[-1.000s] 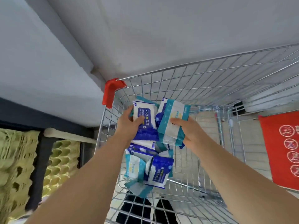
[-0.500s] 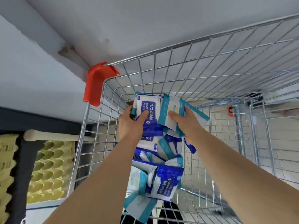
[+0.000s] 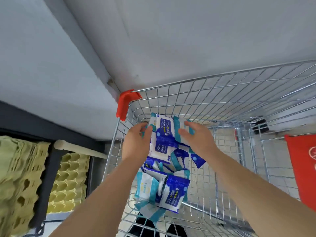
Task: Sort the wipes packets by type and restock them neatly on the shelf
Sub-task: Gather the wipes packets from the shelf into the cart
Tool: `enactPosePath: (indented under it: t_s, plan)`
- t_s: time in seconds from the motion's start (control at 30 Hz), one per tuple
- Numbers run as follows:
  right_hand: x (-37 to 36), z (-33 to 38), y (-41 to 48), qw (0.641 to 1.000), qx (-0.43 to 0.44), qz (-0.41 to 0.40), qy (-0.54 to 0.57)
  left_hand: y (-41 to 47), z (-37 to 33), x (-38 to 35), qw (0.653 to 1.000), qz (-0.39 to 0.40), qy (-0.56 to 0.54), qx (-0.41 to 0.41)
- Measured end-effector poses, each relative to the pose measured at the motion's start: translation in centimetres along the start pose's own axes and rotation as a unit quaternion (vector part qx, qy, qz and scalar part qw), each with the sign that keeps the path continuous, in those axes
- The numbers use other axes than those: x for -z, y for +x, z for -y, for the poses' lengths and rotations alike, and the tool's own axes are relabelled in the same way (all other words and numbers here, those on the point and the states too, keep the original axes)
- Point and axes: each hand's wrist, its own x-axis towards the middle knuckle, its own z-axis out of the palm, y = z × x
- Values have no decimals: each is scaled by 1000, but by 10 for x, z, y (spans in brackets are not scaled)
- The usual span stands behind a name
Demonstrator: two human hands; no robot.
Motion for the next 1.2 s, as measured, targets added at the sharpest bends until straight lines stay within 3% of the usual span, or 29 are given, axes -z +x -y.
enactPosePath:
  t_s: [0.13,0.3,0.57,0.87,1.2]
  plan:
    - [36,58,-47,987,129,-32,-95,-42,-36,53,998,-6,24,-61]
    - [82,151,-123,945,267,-59,-178,-107,-86,147,973,-63,137,-174]
    - [110,294,-257,889,415,-100,-168,-221,-134,312,917,-203,205,-276]
    - [39,427,-395,836,529,-91,-115,-321,-74,485,875,-319,223,-287]
    - [-105,563,-504,821,567,-27,-59,-368,42,663,878,-369,220,-211]
